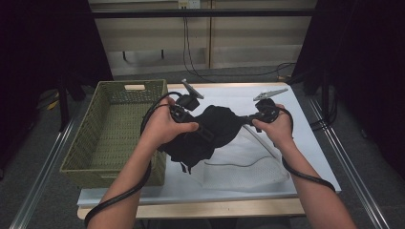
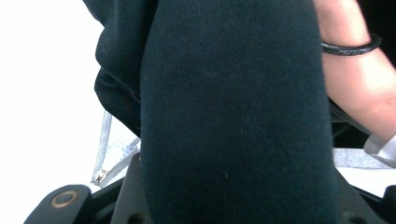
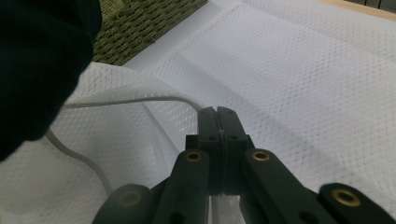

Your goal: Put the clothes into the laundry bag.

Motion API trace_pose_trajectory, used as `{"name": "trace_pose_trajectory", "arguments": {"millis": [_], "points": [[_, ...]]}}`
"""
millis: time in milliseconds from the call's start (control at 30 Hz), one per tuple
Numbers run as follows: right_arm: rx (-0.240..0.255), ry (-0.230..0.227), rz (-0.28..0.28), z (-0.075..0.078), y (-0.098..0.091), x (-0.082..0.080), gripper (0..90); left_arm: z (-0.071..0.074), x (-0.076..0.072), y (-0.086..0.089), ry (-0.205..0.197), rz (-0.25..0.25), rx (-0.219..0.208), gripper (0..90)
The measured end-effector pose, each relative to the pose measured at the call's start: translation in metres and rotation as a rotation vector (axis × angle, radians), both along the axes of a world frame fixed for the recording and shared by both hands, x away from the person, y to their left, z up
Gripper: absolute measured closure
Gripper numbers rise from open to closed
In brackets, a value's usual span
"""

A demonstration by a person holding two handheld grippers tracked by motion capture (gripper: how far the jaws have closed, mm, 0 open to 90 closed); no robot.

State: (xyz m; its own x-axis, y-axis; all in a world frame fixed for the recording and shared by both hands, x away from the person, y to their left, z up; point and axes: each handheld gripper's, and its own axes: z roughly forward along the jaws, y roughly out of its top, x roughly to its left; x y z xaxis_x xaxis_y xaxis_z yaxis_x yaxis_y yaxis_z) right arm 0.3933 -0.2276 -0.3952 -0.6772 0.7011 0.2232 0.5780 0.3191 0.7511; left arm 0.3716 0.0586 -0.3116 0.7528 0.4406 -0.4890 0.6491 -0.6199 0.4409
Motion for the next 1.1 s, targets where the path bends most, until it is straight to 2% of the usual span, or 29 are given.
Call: {"name": "trace_pose_trajectory", "arguments": {"millis": [167,333,433,633,733,767,867,900,1100], "points": [[-0.008,-0.004,-0.005,0.003,0.0,0.001,90.0,-0.005,-0.003,-0.006,0.0,-0.026,-0.016,61.5],[-0.008,-0.002,-0.009,0.004,0.002,0.001,90.0,-0.013,-0.007,-0.014,0.014,-0.025,-0.007,61.5],[-0.008,-0.003,-0.006,0.004,0.002,0.001,90.0,-0.021,-0.009,-0.019,0.015,-0.048,-0.014,61.5],[-0.016,-0.003,-0.01,0.005,0.001,0.002,90.0,-0.025,-0.01,-0.023,0.021,-0.054,-0.025,61.5],[-0.018,-0.008,-0.008,0.004,0.001,0.003,90.0,-0.027,-0.012,-0.026,0.009,-0.055,-0.02,61.5],[-0.015,-0.007,-0.011,0.004,0.001,0.003,90.0,-0.028,-0.013,-0.027,0.013,-0.05,-0.031,61.5],[-0.018,-0.007,-0.013,0.004,0.001,0.003,90.0,-0.029,-0.014,-0.028,0.022,-0.056,-0.02,61.5],[-0.016,-0.006,-0.015,0.004,0.001,0.004,90.0,-0.031,-0.016,-0.03,0.008,-0.057,-0.007,61.5],[-0.021,-0.004,-0.017,0.005,0.004,0.004,90.0,-0.035,-0.018,-0.035,0.019,-0.071,-0.012,61.5]]}}
